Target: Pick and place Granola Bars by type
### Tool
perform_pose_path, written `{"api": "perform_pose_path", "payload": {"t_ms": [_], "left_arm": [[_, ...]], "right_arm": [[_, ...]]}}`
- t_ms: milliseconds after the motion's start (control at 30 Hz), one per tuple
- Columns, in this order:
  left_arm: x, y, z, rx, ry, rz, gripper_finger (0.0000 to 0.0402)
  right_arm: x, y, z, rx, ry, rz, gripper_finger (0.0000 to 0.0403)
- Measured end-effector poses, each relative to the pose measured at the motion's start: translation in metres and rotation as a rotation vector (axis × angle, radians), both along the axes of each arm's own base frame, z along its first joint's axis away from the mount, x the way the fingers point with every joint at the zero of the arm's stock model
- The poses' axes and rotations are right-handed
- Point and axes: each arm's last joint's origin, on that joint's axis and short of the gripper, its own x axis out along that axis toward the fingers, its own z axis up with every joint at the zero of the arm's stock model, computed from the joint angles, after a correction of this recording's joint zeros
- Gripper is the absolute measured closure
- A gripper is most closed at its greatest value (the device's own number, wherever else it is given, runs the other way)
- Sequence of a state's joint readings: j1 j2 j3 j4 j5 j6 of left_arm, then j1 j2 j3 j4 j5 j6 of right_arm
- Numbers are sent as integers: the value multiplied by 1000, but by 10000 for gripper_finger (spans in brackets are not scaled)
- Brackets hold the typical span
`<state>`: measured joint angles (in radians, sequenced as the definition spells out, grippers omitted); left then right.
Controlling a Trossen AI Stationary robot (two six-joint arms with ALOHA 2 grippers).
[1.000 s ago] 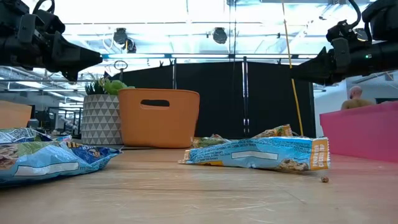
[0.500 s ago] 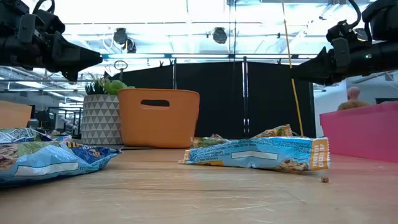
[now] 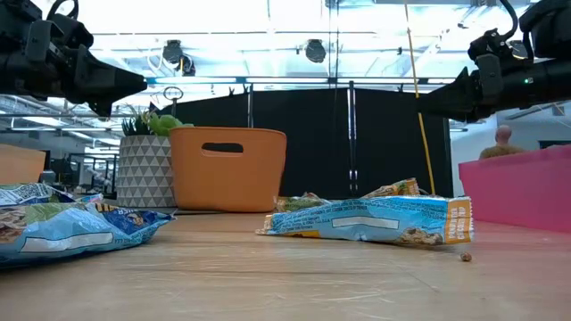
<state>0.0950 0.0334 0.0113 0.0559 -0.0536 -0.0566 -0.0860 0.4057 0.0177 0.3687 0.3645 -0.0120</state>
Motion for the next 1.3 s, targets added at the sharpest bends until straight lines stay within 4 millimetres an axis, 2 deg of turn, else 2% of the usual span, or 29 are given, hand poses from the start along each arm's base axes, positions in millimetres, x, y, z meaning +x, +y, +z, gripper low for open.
{"api": "perform_pose_path", "payload": {"t_ms": [700,1133,1300], "left_arm": [[0,0,0,0,1,1,314],[0,0,0,0,0,0,314],[0,0,0,0,0,0,314]], "right_arm": [[0,0,0,0,0,0,186],[0,0,7,-4,-76,4,186],[1,2,7,88,-117,53,186]]}}
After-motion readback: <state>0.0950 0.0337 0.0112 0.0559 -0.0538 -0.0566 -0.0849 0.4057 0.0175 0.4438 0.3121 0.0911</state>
